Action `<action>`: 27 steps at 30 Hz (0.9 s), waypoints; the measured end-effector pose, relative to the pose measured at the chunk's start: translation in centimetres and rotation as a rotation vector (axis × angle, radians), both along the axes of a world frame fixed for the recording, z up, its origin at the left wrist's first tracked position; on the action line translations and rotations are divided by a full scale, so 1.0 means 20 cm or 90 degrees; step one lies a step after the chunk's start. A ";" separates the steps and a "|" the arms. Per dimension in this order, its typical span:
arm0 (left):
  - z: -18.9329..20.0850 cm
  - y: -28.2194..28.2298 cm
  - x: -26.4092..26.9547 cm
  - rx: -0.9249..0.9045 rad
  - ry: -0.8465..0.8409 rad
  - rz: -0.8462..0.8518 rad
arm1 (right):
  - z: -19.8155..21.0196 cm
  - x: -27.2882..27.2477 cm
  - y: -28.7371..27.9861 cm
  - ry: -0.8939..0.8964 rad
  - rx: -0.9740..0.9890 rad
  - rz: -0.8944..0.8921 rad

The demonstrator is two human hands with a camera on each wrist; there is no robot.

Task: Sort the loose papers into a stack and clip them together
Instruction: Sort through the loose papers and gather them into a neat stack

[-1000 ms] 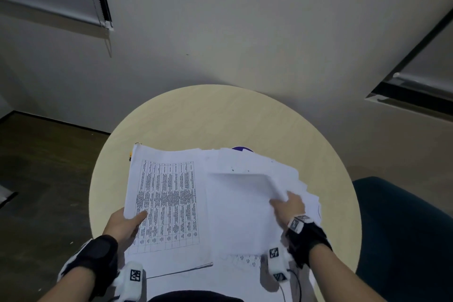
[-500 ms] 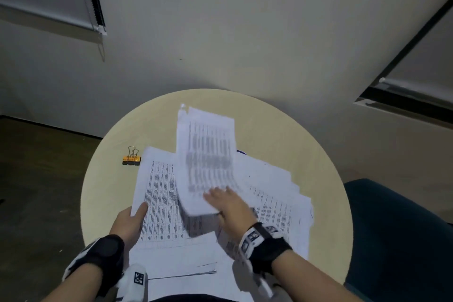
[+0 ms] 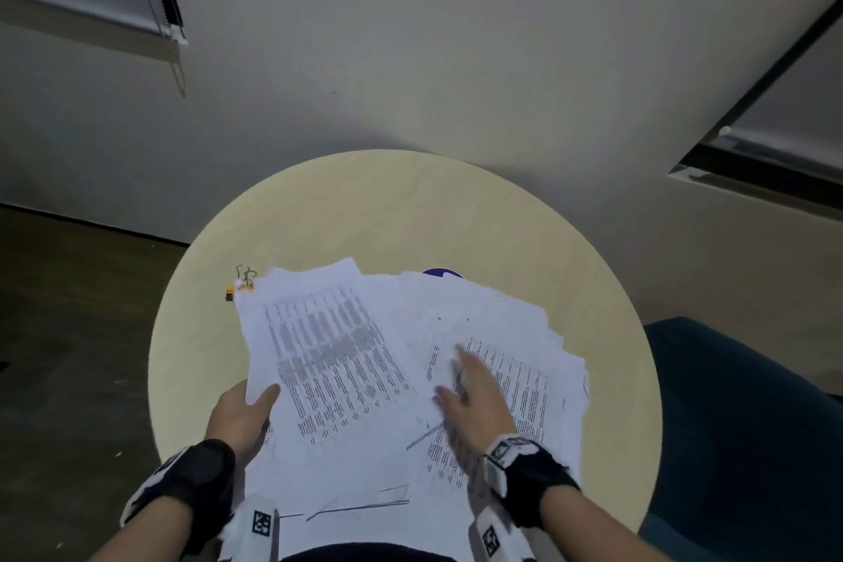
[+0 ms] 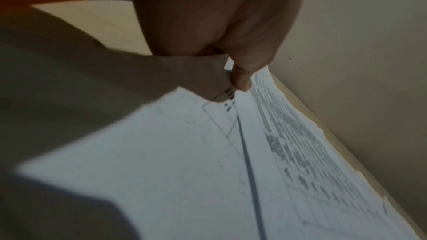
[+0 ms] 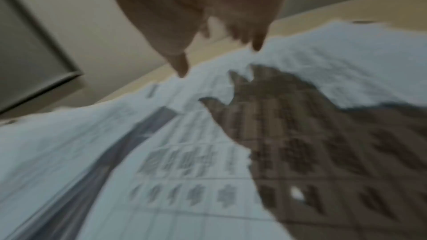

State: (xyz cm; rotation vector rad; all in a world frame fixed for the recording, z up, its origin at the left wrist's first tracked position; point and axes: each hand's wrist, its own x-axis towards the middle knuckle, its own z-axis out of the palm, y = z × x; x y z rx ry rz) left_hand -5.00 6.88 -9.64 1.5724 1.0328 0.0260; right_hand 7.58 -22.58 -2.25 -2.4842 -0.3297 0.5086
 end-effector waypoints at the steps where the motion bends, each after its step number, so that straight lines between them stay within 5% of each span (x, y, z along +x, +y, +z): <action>1: -0.01 0.01 0.00 -0.007 -0.001 -0.004 | -0.05 0.03 -0.09 -0.018 -0.083 -0.137; 4: -0.02 0.01 -0.01 0.002 0.005 -0.035 | -0.12 0.03 -0.30 0.122 -0.223 -0.401; 9: 0.01 0.02 0.00 0.003 0.003 -0.098 | -0.14 0.01 -0.29 0.136 -0.221 -0.352; 13: 0.04 0.07 -0.01 -0.051 0.018 -0.161 | -0.12 0.01 -0.26 0.199 0.073 -0.377; 16: 0.08 0.04 -0.03 -0.111 -0.002 -0.133 | -0.07 0.02 -0.28 0.134 0.036 -0.384; 21: 0.11 0.00 0.00 -0.041 0.008 -0.094 | -0.01 0.07 -0.35 0.116 0.044 -0.341; 27: 0.05 0.07 0.00 -0.036 0.046 -0.151 | 0.06 0.20 -0.45 0.048 0.055 -0.439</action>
